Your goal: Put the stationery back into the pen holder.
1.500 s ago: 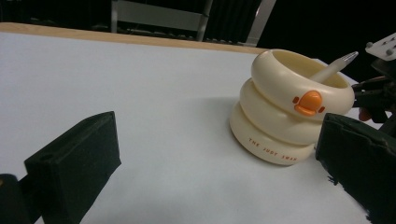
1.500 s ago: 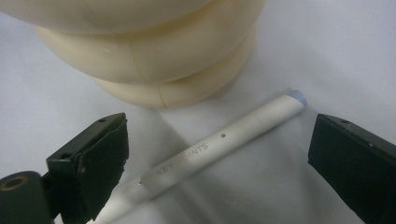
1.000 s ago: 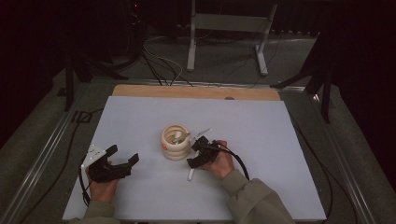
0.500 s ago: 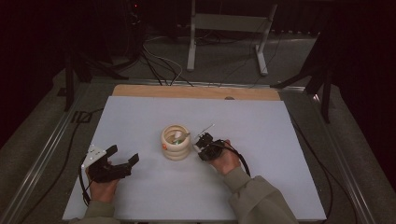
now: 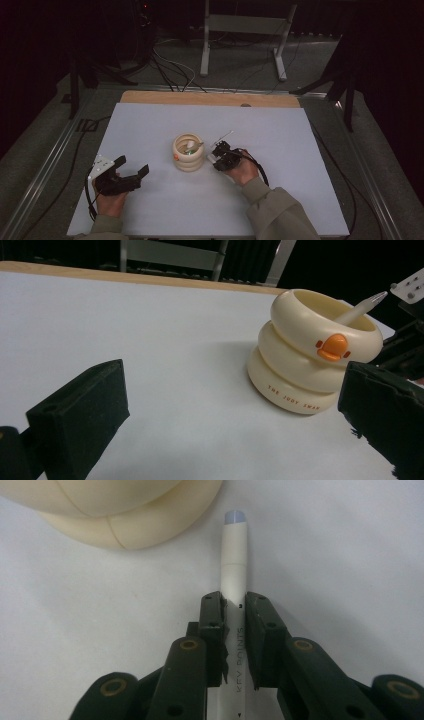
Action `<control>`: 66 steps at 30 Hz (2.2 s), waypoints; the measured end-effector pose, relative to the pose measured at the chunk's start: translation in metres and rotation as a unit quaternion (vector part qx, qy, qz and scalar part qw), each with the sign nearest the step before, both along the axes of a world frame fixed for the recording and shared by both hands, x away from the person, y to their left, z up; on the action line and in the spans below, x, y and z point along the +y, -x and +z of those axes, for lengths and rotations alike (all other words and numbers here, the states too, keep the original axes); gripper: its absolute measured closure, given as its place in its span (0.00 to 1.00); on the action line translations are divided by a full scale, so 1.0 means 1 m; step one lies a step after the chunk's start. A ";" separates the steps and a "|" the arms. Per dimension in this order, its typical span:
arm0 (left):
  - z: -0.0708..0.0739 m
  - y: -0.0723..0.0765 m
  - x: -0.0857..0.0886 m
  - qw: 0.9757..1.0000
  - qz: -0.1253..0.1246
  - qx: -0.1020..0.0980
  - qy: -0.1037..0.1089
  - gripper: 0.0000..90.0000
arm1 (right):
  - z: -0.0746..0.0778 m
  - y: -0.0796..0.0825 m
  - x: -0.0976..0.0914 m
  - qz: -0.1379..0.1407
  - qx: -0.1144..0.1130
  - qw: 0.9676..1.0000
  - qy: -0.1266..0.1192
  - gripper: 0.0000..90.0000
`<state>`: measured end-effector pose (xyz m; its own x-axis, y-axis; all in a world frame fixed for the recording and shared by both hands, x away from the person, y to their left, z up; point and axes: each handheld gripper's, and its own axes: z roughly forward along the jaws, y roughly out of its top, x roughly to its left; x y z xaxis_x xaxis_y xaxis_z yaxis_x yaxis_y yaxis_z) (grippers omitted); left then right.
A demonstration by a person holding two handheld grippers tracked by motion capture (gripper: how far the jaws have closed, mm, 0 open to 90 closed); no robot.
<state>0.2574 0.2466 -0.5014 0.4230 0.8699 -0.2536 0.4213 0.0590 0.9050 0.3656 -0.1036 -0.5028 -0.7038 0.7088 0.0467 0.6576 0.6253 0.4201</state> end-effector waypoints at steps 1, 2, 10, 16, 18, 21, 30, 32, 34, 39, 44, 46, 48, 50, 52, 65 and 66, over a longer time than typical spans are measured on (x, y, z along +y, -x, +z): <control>0.000 0.000 0.000 1.000 0.000 0.000 -0.001 0.00 | 0.000 -0.001 -0.001 -0.003 0.005 1.000 -0.007 0.88; 0.000 0.000 0.000 1.000 0.000 0.001 -0.001 0.00 | 0.000 -0.002 -0.003 -0.004 0.008 1.000 -0.012 0.88; 0.000 0.000 0.000 1.000 -0.001 0.001 -0.001 0.00 | 0.002 -0.003 -0.011 -0.013 0.009 0.999 -0.034 0.88; -0.001 -0.001 0.000 1.000 -0.002 0.002 -0.002 0.00 | 0.009 -0.002 -0.015 -0.018 -0.001 0.999 -0.050 0.88; -0.001 -0.001 0.000 1.000 -0.002 0.002 -0.002 0.00 | 0.011 -0.003 -0.016 -0.023 -0.005 0.998 -0.056 0.88; -0.001 -0.001 -0.001 1.000 -0.003 0.002 -0.003 0.00 | 0.013 -0.003 -0.017 -0.026 -0.009 0.997 -0.065 0.88; -0.001 -0.001 -0.001 1.000 -0.003 0.001 -0.002 0.00 | 0.026 0.000 -0.017 -0.027 -0.031 0.995 -0.087 0.88; -0.001 -0.001 0.000 1.000 -0.003 0.001 -0.003 0.00 | 0.029 0.000 -0.017 -0.027 -0.035 0.995 -0.094 0.88; -0.001 -0.001 0.000 1.000 -0.003 0.001 -0.002 0.00 | 0.032 0.001 -0.017 -0.027 -0.041 0.994 -0.100 0.88; -0.001 -0.001 -0.001 1.000 -0.003 0.001 -0.002 0.00 | 0.040 0.003 -0.018 -0.028 -0.052 0.992 -0.111 0.88; -0.001 -0.001 -0.001 1.000 -0.003 0.001 -0.002 0.00 | 0.048 0.003 -0.018 -0.028 -0.063 0.990 -0.119 0.88; -0.001 -0.001 -0.001 1.000 -0.003 0.000 -0.001 0.00 | 0.050 0.003 -0.018 -0.027 -0.064 0.990 -0.122 0.88; -0.001 -0.001 -0.001 1.000 -0.004 0.001 -0.002 0.00 | 0.055 0.003 -0.017 -0.025 -0.066 0.989 -0.133 0.88; -0.001 -0.001 -0.001 1.000 -0.004 0.000 -0.001 0.00 | 0.059 0.003 -0.017 -0.025 -0.070 0.987 -0.140 0.88; -0.001 -0.001 -0.001 1.000 -0.004 0.000 -0.001 0.00 | 0.062 0.003 -0.017 -0.025 -0.075 0.986 -0.144 0.88; -0.001 -0.001 -0.001 1.000 -0.004 0.000 -0.002 0.00 | 0.082 0.007 -0.010 -0.015 -0.093 0.980 -0.177 0.88; -0.001 -0.001 0.000 1.000 -0.004 0.000 -0.002 0.00 | 0.083 0.007 -0.009 -0.015 -0.092 0.979 -0.180 0.88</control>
<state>0.2580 0.2462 -0.5021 0.4297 0.8678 -0.2497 0.4220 0.0515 0.9052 0.3581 -0.1131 -0.4197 -0.7033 0.6898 0.1721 0.5658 0.3965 0.7230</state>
